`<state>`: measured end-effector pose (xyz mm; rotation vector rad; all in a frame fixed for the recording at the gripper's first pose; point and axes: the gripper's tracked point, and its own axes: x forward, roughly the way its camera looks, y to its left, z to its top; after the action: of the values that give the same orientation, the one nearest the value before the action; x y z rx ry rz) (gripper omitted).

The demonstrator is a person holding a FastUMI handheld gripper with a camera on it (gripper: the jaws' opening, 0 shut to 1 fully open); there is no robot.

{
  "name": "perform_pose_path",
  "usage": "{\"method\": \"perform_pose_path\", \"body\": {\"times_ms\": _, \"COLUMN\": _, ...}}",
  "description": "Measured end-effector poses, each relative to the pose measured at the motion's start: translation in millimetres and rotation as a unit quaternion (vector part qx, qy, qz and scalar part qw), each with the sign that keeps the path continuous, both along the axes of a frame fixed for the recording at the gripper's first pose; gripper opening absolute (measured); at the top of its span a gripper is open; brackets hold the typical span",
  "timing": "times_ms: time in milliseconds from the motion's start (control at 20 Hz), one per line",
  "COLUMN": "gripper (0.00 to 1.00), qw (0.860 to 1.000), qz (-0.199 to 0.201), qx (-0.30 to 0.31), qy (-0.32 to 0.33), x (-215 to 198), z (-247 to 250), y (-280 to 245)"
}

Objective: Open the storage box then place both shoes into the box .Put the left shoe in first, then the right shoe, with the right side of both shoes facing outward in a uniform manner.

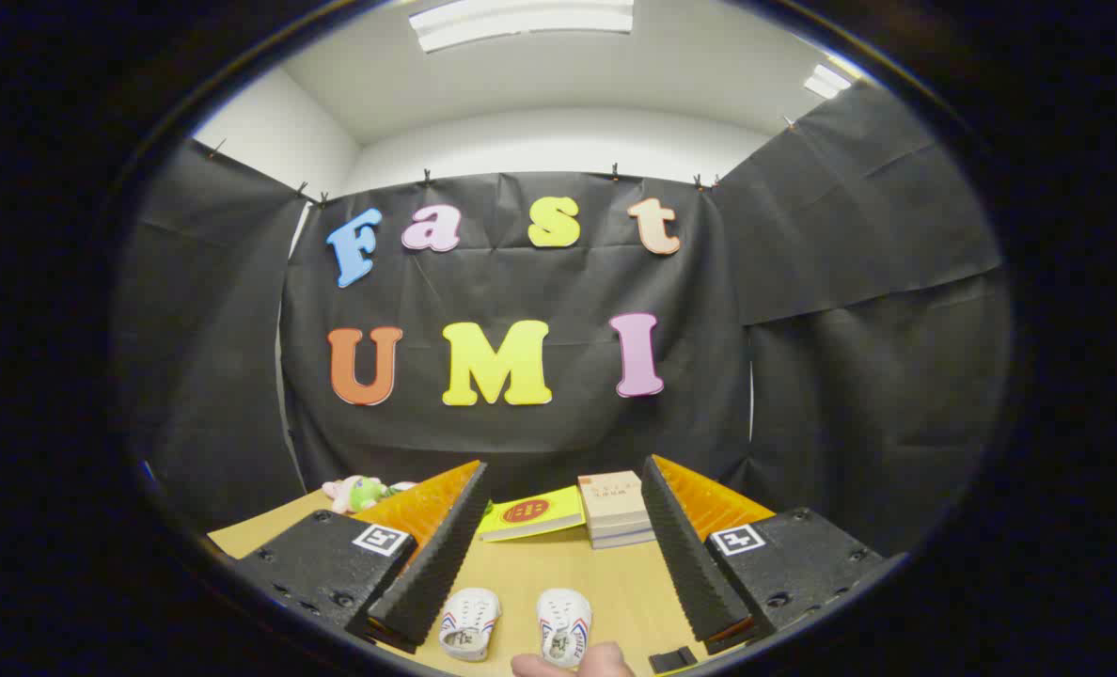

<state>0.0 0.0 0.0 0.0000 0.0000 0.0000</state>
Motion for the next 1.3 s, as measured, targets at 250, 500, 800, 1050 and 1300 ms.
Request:
{"method": "perform_pose_path", "body": {"times_ms": 250, "gripper": 1.0, "qw": 1.0, "qz": -0.006, "qx": -0.002, "qy": 0.003, "x": -5.2, "z": -0.8, "y": -2.0}}
{"method": "perform_pose_path", "body": {"times_ms": 500, "gripper": 1.0, "qw": 1.0, "qz": 0.016, "qx": 0.003, "qy": 0.0, "x": -7.3, "z": 3.6, "y": 10.1}}
{"method": "perform_pose_path", "body": {"times_ms": 800, "gripper": 1.0, "qw": 0.999, "qz": 0.04, "qx": 0.005, "qy": 0.015, "x": 0.0, "z": -7.3, "y": 22.9}}
{"method": "perform_pose_path", "body": {"times_ms": 1050, "gripper": 1.0, "qw": 0.998, "qz": 0.049, "qx": 0.006, "qy": 0.025, "x": 2.7, "z": -13.8, "y": 28.9}}
{"method": "perform_pose_path", "body": {"times_ms": 1300, "gripper": 1.0, "qw": 0.996, "qz": 0.083, "qx": 0.01, "qy": 0.042, "x": 4.3, "z": -23.0, "y": 48.7}}
